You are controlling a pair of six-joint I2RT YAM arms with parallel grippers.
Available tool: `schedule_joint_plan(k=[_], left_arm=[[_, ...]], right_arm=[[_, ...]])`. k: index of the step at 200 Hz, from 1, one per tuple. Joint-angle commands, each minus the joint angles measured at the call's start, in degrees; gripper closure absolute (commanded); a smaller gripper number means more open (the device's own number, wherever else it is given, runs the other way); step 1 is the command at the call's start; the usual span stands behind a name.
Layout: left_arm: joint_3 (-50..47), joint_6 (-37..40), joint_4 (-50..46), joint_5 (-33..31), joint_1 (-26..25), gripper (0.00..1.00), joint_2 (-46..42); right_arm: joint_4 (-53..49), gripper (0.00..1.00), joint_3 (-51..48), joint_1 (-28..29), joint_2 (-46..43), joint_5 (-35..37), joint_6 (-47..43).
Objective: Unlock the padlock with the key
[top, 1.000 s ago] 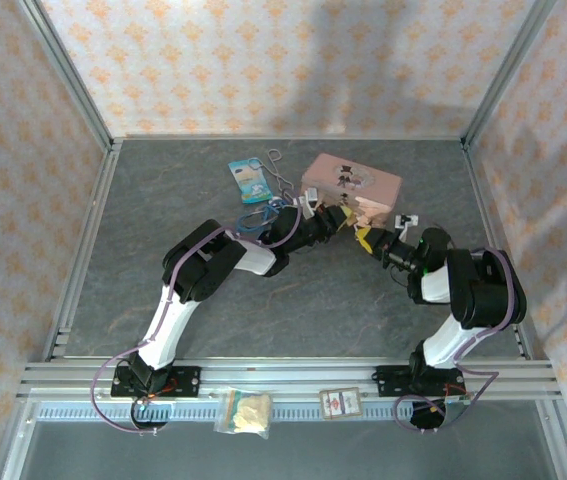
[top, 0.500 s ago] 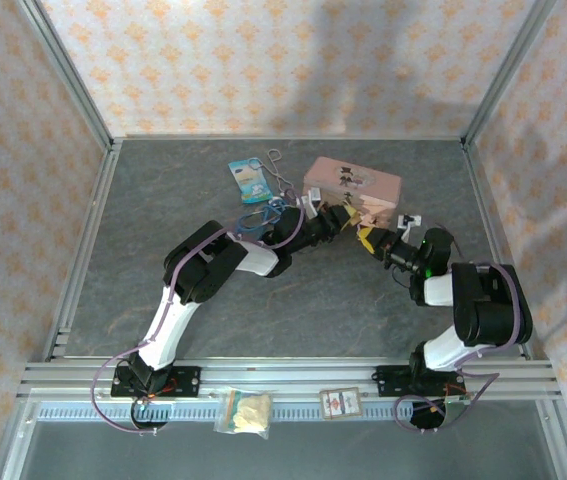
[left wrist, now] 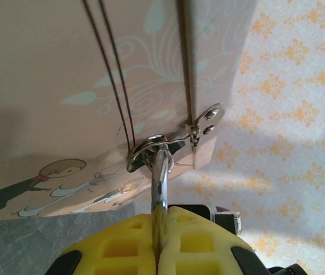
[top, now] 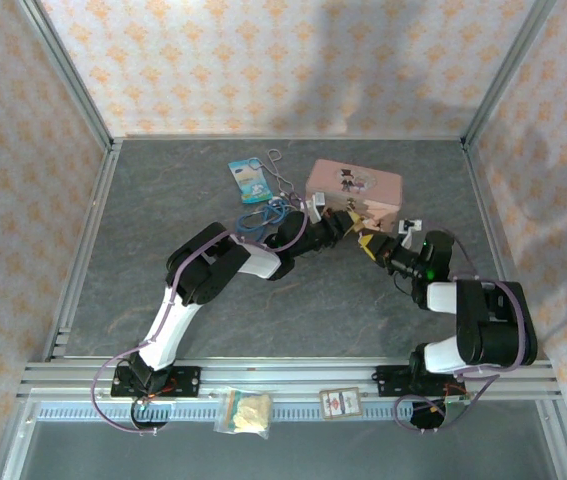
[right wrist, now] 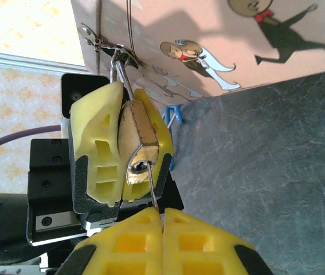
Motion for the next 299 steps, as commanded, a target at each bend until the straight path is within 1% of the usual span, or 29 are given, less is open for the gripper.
schedule_joint_plan(k=[1, 32, 67, 105, 144, 195, 238, 299], left_arm=[[1.97, 1.29, 4.54, 1.73, -0.72, 1.00, -0.05], [0.68, 0.73, 6.00, 1.55, -0.19, 1.00, 0.02], [-0.33, 0.05, 7.83, 1.79, 0.36, 1.00, 0.21], [-0.52, -0.98, 9.77, 3.39, 0.45, 1.00, 0.95], [-0.96, -1.01, 9.97, 4.09, 0.48, 1.00, 0.82], [-0.85, -0.92, 9.79, 4.54, 0.49, 1.00, 0.91], [-1.08, -0.83, 9.66, 4.48, 0.45, 1.00, 0.48], [-1.14, -0.92, 9.70, 4.89, 0.43, 1.00, 0.20]], right_arm=[[-2.40, 1.00, -1.41, -0.14, -0.72, 0.57, -3.51], [-1.31, 1.00, -1.99, -0.21, 0.17, -1.63, -3.64], [-2.24, 1.00, -2.45, -1.01, -0.78, -2.20, -4.40], [-1.78, 1.00, -0.98, -1.87, -1.60, -3.57, -4.57], [-3.94, 1.00, 0.60, -1.97, -3.34, -4.17, -6.64], [-6.92, 1.00, 1.83, -1.93, -5.75, -3.93, -9.01], [-8.36, 1.00, 2.69, -1.94, -4.64, -3.62, -10.28], [-6.87, 1.00, 3.26, -1.99, -3.21, -3.26, -10.00]])
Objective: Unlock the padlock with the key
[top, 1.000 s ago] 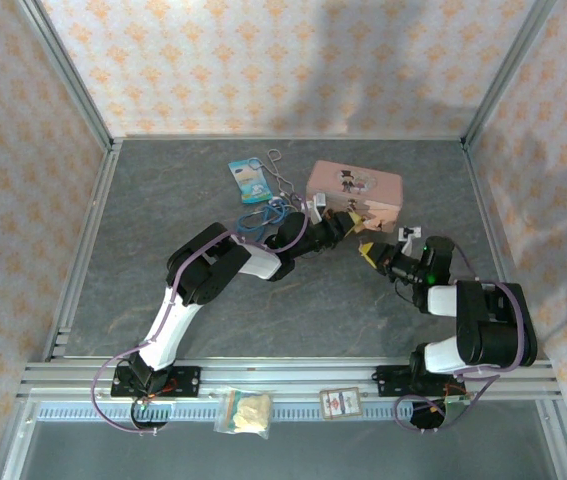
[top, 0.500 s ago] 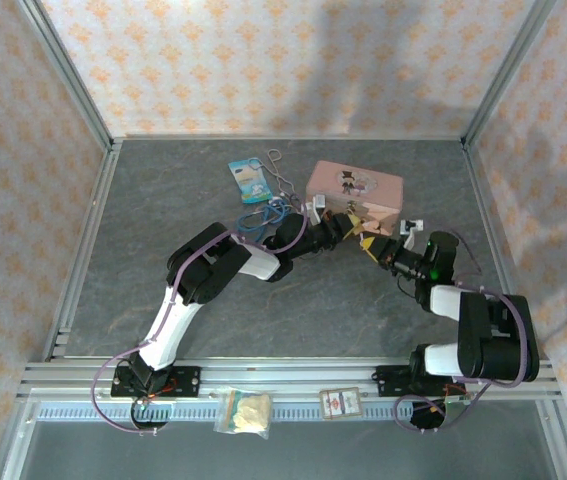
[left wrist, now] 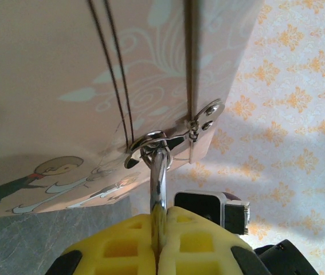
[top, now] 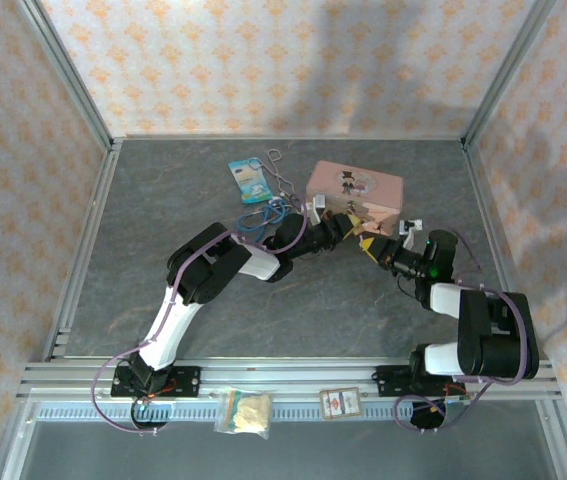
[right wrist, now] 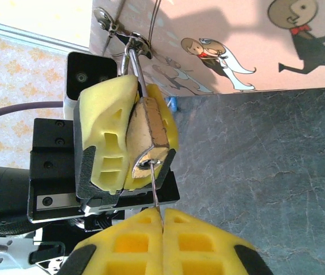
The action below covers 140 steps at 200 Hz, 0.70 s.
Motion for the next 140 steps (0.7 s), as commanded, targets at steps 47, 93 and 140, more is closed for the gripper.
schedule_joint_plan(k=[47, 93, 140], left_arm=[[0.15, -0.02, 6.39, 1.79, 0.05, 1.00, -0.44], [0.63, -0.02, 6.03, 1.74, 0.01, 1.00, -0.03], [1.43, 0.09, 5.59, 1.88, -0.13, 1.00, 0.02]], right_arm=[[3.74, 1.00, 3.38, -0.32, 1.74, -1.81, 0.87], [3.13, 1.00, 2.46, -0.33, -0.13, -2.57, 1.09], [7.20, 1.00, 1.14, -0.31, 1.14, -3.61, 3.75]])
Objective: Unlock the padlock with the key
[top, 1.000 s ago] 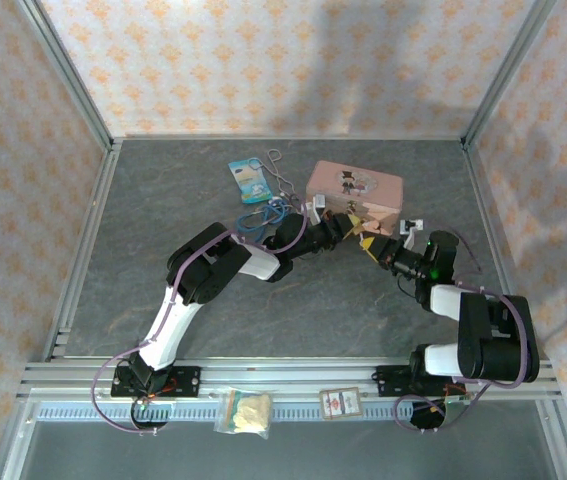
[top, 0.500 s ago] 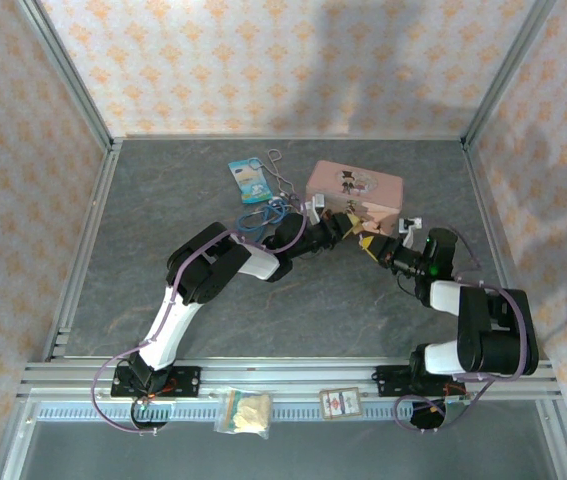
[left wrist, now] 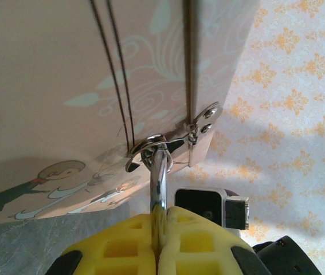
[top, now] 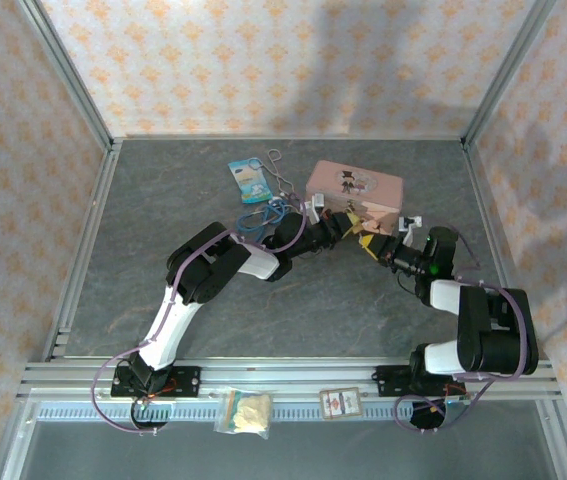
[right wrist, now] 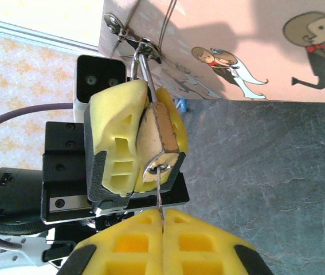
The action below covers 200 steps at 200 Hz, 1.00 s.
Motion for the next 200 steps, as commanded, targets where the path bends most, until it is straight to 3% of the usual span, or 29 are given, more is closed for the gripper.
schedule_joint_plan(k=[1, 153, 200], left_arm=[[1.44, 0.14, 5.15, 1.81, -0.49, 1.00, 0.02], [-3.76, -2.41, 10.33, 5.98, -1.93, 1.00, -3.07], [-2.78, -3.08, 11.05, 5.72, -1.93, 1.00, -2.27]], right_arm=[[5.77, 1.00, -0.33, -0.32, -0.02, -1.82, 1.46], [5.81, 1.00, 4.84, -0.32, 4.70, 0.55, 2.56], [10.61, 1.00, 1.94, -0.28, 5.20, 2.14, 7.68]])
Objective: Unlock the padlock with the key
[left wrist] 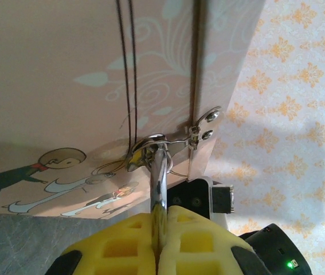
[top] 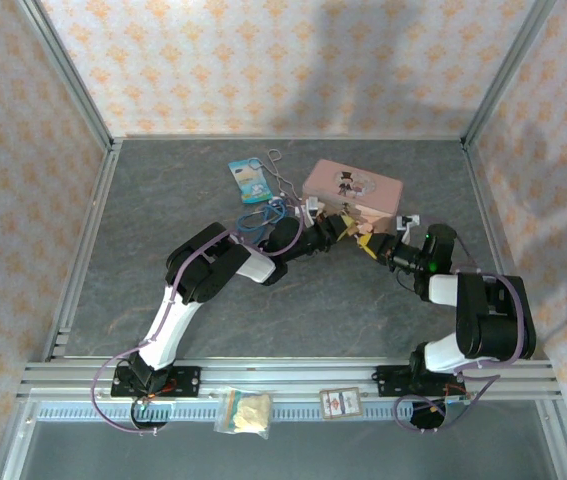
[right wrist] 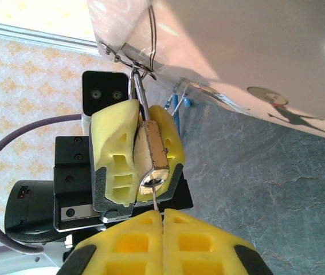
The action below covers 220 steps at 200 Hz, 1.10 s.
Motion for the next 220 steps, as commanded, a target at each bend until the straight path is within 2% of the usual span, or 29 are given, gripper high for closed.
schedule_joint_plan(k=[1, 65, 134, 179, 220], left_arm=[[0.79, -1.00, 6.46, 6.03, -2.30, 1.00, -2.18], [2.63, -0.94, 5.82, 2.88, -3.06, 1.00, -2.05], [0.46, -1.04, 4.41, -6.69, -4.37, 1.00, -3.84], [2.08, -2.48, 6.60, -3.64, -4.97, 1.00, -2.51], [2.19, -3.32, 8.00, -2.04, -6.11, 1.00, -2.15]], right_arm=[[7.69, 1.00, 0.25, -0.22, 0.36, 4.29, 3.95], [14.90, 1.00, -4.11, 1.61, -0.14, 9.29, 11.59], [16.69, 1.00, -8.37, 5.89, -5.60, 16.98, 17.01], [10.47, 1.00, -5.21, 5.65, -6.09, 18.62, 11.99], [19.13, 1.00, -3.95, 5.87, -0.18, 17.88, 16.75]])
